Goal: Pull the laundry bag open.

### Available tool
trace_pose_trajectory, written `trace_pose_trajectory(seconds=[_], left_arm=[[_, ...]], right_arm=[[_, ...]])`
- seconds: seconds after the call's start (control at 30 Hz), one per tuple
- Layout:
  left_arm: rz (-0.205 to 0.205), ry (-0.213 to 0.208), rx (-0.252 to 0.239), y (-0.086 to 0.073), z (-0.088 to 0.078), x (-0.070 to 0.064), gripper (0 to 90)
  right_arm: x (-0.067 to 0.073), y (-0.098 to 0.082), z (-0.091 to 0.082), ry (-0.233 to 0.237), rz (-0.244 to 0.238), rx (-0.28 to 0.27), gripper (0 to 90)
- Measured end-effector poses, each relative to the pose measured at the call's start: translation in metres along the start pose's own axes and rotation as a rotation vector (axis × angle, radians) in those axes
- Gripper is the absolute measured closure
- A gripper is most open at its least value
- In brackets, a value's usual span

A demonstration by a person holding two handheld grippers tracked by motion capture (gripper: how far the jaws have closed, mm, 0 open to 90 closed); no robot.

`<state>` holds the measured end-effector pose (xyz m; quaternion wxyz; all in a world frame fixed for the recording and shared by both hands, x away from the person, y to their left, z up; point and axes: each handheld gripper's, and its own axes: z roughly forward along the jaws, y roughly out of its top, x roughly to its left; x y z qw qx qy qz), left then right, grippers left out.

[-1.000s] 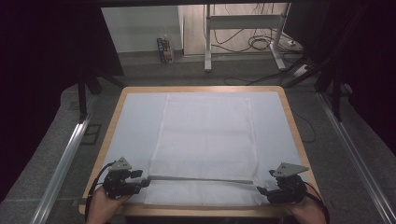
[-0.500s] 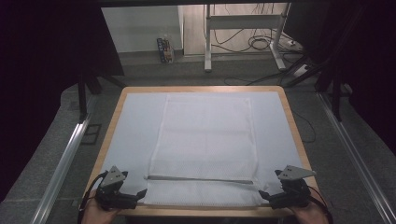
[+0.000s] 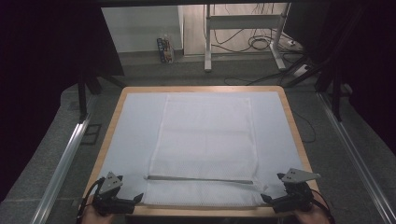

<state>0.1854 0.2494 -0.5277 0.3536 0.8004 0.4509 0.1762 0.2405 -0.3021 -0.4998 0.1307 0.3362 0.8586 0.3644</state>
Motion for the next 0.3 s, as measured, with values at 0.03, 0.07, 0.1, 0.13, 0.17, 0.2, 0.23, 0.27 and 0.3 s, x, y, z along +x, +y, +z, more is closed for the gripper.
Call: trace_pose_trajectory(seconds=[0.03,0.07,0.1,0.13,0.17,0.2,0.23,0.27,0.3], left_arm=[[0.001,0.006,0.009,0.0001,0.0006,-0.0001,0.7],[0.0,0.006,0.011,0.0002,0.001,0.0002,0.7],[-0.002,0.005,0.012,0.0001,0.0009,0.0006,0.9],[-0.005,0.004,0.013,0.0,0.001,0.0009,1.2],[-0.01,0.002,0.012,0.0,0.0011,0.0012,1.2],[-0.012,0.002,0.012,-0.0001,0.0013,0.0015,1.3],[-0.014,0.001,0.011,0.0,0.0014,0.0019,1.5],[-0.016,-0.001,0.012,0.0001,0.0013,0.0023,1.5],[-0.018,-0.003,0.013,0.0003,0.0017,0.0026,1.6]], right_arm=[[-0.0002,0.0001,0.0006,0.003,-0.002,0.004,0.9],[0.0001,0.0004,0.0014,0.004,-0.007,0.015,0.9],[0.0008,0.0006,0.0021,0.0,-0.011,0.023,0.9],[0.0016,0.0008,0.0029,-0.002,-0.016,0.034,0.9],[0.0019,0.0011,0.0038,-0.003,-0.023,0.04,0.9],[0.0023,0.0012,0.0044,-0.003,-0.027,0.045,0.9],[0.0025,0.0013,0.0049,-0.003,-0.031,0.049,0.9],[0.0024,0.0013,0.0051,-0.005,-0.033,0.051,0.9],[0.0022,0.0012,0.0053,-0.005,-0.033,0.052,0.9]])
